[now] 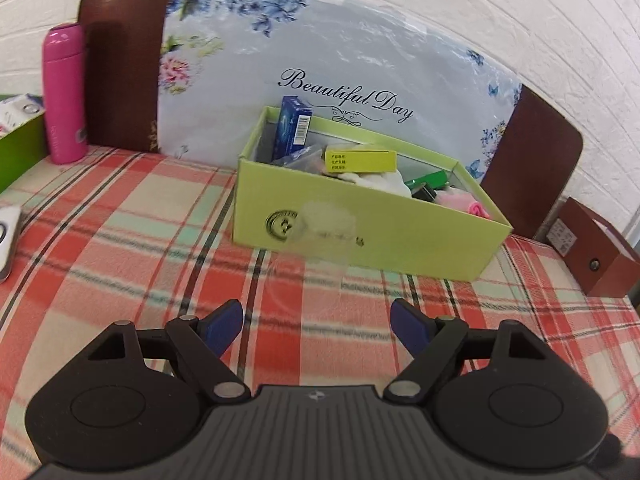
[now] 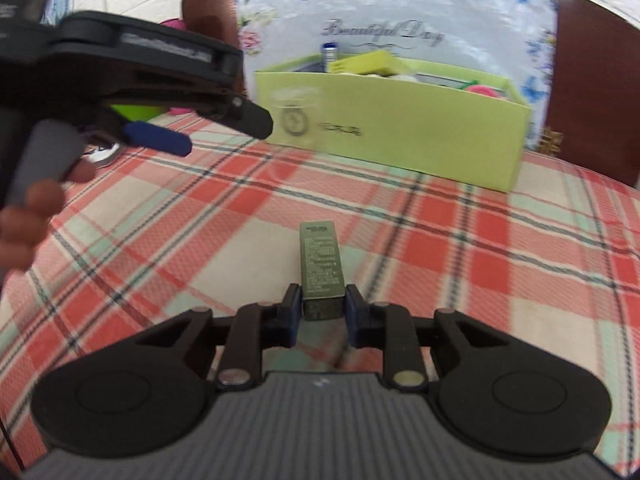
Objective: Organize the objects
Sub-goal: 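Grasp the clear plastic cup with the left gripper while the right grasps the olive-green box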
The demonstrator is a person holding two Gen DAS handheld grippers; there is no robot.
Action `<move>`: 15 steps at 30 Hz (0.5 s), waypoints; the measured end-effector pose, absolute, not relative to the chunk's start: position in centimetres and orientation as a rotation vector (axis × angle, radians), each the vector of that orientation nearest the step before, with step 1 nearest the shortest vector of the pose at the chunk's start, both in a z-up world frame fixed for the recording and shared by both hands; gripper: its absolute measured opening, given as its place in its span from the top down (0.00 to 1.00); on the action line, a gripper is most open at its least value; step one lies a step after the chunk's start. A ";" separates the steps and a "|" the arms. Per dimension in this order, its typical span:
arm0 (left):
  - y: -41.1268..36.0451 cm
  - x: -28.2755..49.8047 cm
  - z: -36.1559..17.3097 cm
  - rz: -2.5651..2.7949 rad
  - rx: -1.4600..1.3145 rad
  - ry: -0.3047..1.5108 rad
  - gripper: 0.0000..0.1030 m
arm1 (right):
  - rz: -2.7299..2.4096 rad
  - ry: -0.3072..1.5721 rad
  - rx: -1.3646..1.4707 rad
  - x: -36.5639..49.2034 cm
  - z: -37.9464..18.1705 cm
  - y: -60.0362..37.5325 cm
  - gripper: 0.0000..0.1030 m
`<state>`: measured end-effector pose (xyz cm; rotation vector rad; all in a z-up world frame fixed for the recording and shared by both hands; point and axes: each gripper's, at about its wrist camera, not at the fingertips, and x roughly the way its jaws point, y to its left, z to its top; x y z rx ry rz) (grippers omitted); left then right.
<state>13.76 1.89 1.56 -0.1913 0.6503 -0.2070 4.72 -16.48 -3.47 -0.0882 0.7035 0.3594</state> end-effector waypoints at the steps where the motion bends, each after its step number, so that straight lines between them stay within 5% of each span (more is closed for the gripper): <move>1: 1.4 14.7 1.3 -0.194 -0.173 0.644 0.19 | 0.346 0.707 -0.072 4.2 -3.5 -17.4 0.78; 9: -0.7 19.0 0.4 -0.153 -0.081 0.649 0.19 | 0.293 0.717 -0.008 2.6 -3.8 -20.5 0.78; 10: -0.6 19.1 0.3 -0.170 -0.078 0.655 0.23 | 0.289 0.713 -0.018 2.6 -3.8 -20.4 0.78; 11: -0.5 19.1 0.1 -0.192 -0.091 0.670 0.44 | 0.286 0.708 -0.029 2.4 -3.9 -20.2 0.78; 12: -0.2 19.0 -0.1 -0.211 -0.112 0.696 0.53 | 0.286 0.704 -0.032 2.4 -3.9 -20.2 0.77; 15: 0.6 17.6 -0.1 -0.237 -0.153 0.712 0.52 | 0.287 0.700 -0.016 2.4 -4.1 -20.4 0.76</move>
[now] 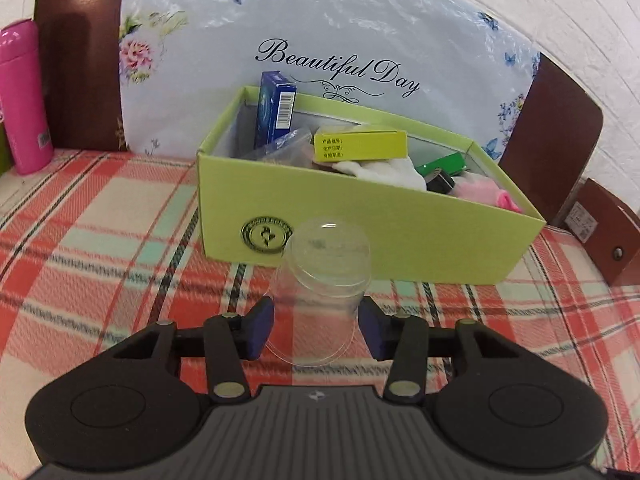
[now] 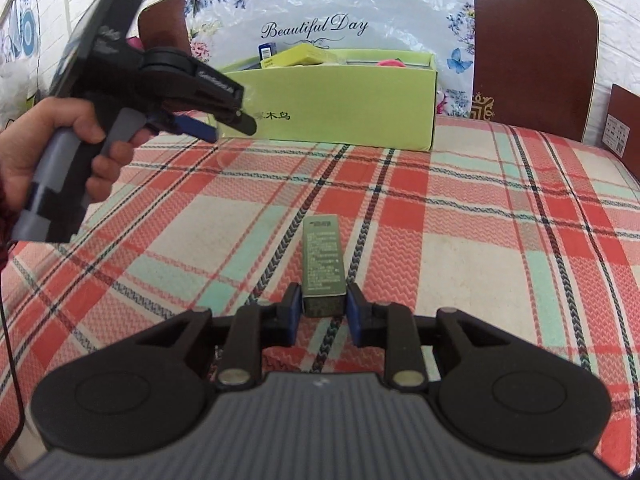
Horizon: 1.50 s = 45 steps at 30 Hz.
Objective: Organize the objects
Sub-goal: 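Grasp the clear plastic cup with the left gripper while the right grasps the olive-green box, then lower the cup and olive-green box into the lime-green box and release both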
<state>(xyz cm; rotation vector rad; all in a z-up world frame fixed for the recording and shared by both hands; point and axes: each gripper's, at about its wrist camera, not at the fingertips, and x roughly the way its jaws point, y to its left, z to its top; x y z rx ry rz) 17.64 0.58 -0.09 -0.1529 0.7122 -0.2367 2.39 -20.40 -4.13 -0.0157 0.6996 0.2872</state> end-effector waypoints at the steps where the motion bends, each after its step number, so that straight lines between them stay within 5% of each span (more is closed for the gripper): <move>1: 0.7 17.1 0.0 -0.246 -0.153 0.717 0.53 | 0.289 0.700 -0.012 2.4 -4.1 -20.4 0.76; 8: 0.6 11.6 0.1 -0.319 -0.100 0.783 0.51 | 0.300 0.703 -0.006 2.3 -4.0 -20.4 0.68; 12: 0.1 10.0 -0.5 -0.296 -0.087 0.762 0.37 | 0.300 0.704 -0.007 2.3 -4.0 -20.4 0.66; 17: -0.5 10.6 -1.4 -0.263 -0.046 0.770 0.35 | 0.288 0.689 -0.037 2.4 -3.7 -20.1 0.61; 27: -0.6 11.0 -1.3 -0.286 -0.051 0.766 0.38 | 0.300 0.673 -0.051 3.9 -3.7 -19.4 0.61; 31: -0.5 11.1 -1.5 -0.298 -0.072 0.775 0.46 | 0.302 0.695 -0.063 4.2 -3.9 -19.3 0.79; 38: 0.0 10.2 0.9 -0.326 -0.078 0.725 0.56 | 0.331 0.651 -0.035 4.3 -1.9 -19.6 0.79; 45: 0.7 11.5 6.5 -0.346 -0.088 0.583 0.56 | 0.354 0.515 -0.036 6.0 2.8 -19.8 0.79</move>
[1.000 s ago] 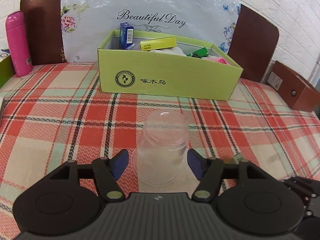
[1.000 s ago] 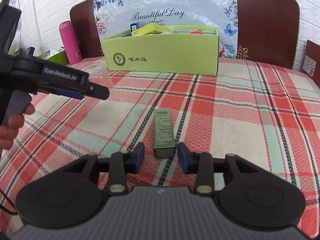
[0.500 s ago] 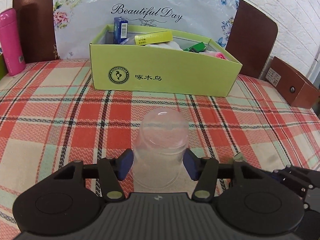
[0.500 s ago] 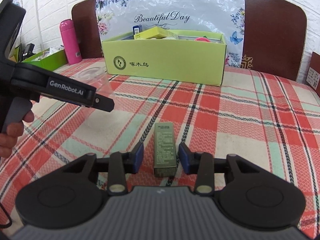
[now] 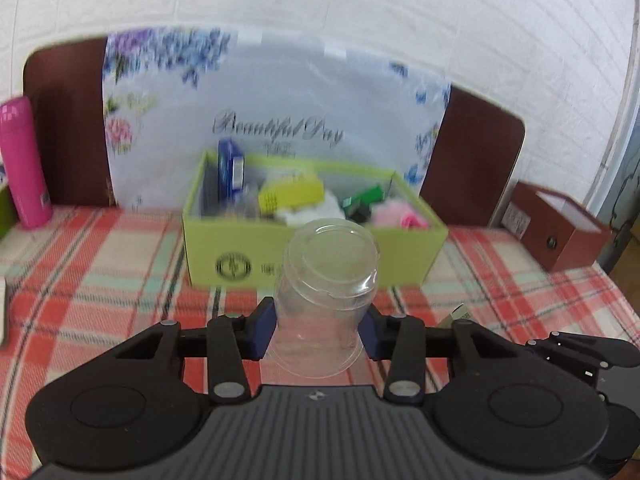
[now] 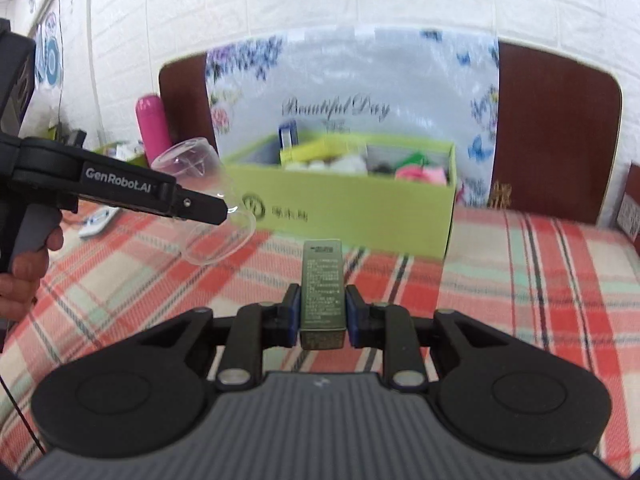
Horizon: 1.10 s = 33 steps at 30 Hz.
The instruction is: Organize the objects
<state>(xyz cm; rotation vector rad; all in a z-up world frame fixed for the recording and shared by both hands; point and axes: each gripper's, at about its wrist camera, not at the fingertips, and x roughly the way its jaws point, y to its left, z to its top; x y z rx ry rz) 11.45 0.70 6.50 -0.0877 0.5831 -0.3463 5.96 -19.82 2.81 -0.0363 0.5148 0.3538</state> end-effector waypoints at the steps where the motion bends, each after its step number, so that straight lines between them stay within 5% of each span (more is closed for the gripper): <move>1: 0.8 11.7 7.2 -0.343 -0.084 0.565 0.56 | 0.353 0.498 -0.037 6.4 3.5 -19.9 0.79; 9: 1.5 16.2 10.8 -0.287 -0.068 0.479 0.55 | 0.332 0.395 -0.041 10.1 7.3 -19.8 0.79; 21: 1.6 23.9 8.7 -0.235 -0.049 0.536 0.54 | 0.279 0.379 -0.035 19.1 6.3 -18.9 0.79; 25: 1.8 25.1 7.6 -0.222 -0.070 0.524 0.46 | 0.284 0.371 -0.049 21.8 5.2 -18.0 0.78; 26: 2.0 25.3 7.3 -0.211 -0.084 0.513 0.36 | 0.286 0.365 -0.062 22.4 4.7 -17.9 0.77; 27: 2.1 25.4 7.0 -0.197 -0.100 0.507 0.22 | 0.289 0.371 -0.086 23.0 4.1 -17.7 0.71; 28: 2.3 25.5 6.7 -0.186 -0.112 0.512 0.17 | 0.287 0.391 -0.116 23.4 3.6 -17.4 0.49; 29: 2.4 25.5 6.5 -0.180 -0.116 0.524 0.15 | 0.279 0.397 -0.130 23.5 3.1 -17.3 0.39; 33: 3.0 24.8 5.5 -0.172 -0.118 0.544 0.15 | 0.263 0.367 -0.139 22.4 1.9 -17.6 0.28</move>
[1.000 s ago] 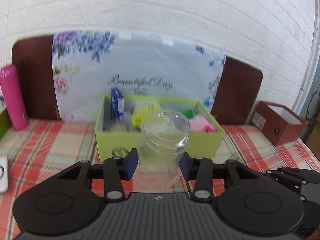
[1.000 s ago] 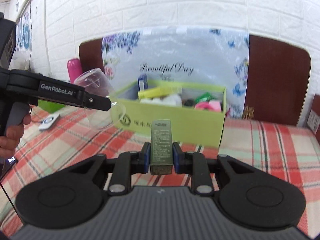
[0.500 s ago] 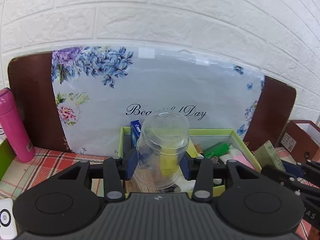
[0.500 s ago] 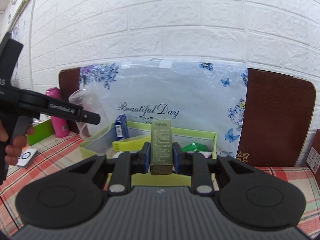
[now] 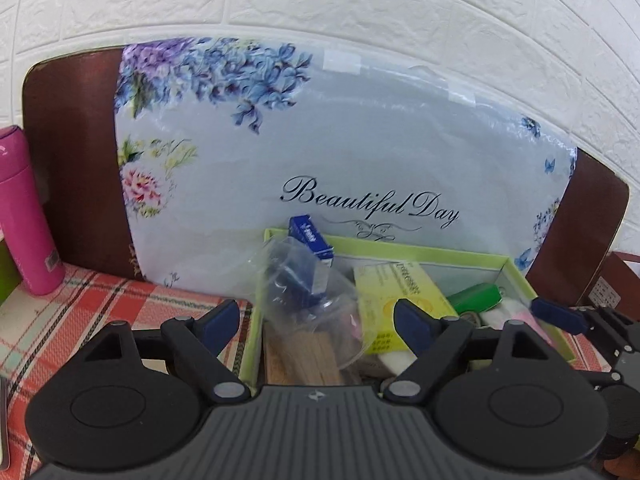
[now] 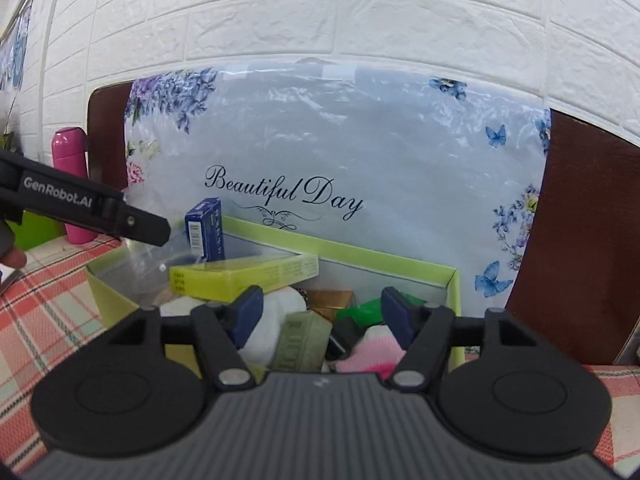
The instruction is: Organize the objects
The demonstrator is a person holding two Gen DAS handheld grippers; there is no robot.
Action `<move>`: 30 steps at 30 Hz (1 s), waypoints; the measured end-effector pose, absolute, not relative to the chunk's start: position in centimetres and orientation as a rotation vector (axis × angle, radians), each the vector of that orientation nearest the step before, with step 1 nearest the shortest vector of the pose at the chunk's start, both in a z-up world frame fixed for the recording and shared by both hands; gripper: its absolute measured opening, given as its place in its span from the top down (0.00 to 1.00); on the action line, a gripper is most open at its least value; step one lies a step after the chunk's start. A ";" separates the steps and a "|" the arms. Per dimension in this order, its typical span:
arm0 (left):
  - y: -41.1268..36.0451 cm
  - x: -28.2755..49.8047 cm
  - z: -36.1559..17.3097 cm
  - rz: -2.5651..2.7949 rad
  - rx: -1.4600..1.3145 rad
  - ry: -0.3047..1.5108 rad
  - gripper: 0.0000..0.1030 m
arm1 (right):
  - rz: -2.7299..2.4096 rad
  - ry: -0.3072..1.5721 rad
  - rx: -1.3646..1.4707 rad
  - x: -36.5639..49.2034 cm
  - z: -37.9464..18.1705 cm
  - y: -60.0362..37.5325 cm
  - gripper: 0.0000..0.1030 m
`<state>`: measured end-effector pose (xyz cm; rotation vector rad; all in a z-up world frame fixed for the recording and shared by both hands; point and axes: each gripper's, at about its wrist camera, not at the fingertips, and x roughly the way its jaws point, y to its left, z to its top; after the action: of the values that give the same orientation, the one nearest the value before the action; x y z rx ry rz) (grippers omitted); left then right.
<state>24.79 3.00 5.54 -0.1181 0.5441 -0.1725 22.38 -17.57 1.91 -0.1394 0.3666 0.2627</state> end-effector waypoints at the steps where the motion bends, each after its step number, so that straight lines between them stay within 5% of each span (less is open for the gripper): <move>1: 3.1 24.6 5.4 -0.164 -0.121 0.548 0.15 | 0.256 0.361 -0.136 22.1 1.8 -17.7 0.21; 10: 3.5 21.4 6.5 -0.153 -0.147 0.525 0.15 | 0.246 0.328 -0.111 19.3 3.6 -18.8 0.00; 30: -0.6 7.4 6.5 -0.088 -0.038 0.558 0.08 | 0.206 0.450 -0.064 5.8 4.3 -22.0 0.00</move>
<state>7.36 -0.64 6.55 -0.0375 0.5577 -0.0880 5.85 -22.01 4.31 -0.0637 0.4502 0.2059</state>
